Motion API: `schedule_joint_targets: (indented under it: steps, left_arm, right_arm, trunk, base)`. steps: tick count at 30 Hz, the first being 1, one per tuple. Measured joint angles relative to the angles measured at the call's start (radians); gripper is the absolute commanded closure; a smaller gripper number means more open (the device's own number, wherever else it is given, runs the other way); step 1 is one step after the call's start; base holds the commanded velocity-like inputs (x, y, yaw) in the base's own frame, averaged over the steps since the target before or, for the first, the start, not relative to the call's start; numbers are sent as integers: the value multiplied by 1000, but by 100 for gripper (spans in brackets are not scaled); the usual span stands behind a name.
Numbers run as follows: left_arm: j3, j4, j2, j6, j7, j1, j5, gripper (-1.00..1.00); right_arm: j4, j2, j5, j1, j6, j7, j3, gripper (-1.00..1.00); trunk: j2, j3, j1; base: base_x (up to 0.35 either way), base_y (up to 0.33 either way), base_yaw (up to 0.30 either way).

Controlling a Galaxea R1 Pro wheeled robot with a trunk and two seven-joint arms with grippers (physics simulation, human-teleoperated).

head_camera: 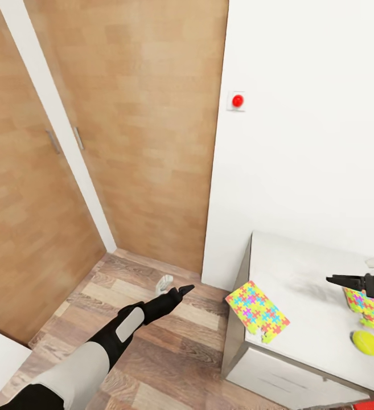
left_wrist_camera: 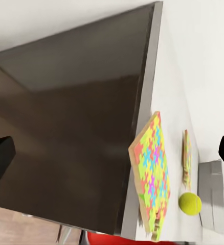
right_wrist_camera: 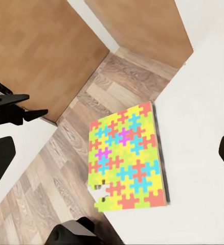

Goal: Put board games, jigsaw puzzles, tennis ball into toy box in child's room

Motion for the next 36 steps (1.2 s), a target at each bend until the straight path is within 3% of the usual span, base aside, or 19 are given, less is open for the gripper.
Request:
schedule_joint_targets:
  steps: [26, 36]
  left_arm:
    - [0, 8, -4, -12, 7, -5, -2, -100]
    - [21, 36, 0, -29, 10, -26, 1, -100]
  right_arm:
    - [-22, -2, -1, 21, 0, 1, -4, -100]
    - [-22, -2, -2, 23, 1, 0, -38, -100]
  trunk:
    - [0, 0, 0]
    - [0, 0, 0]
  base:
    - [0, 0, -37]
    - [0, 0, -27]
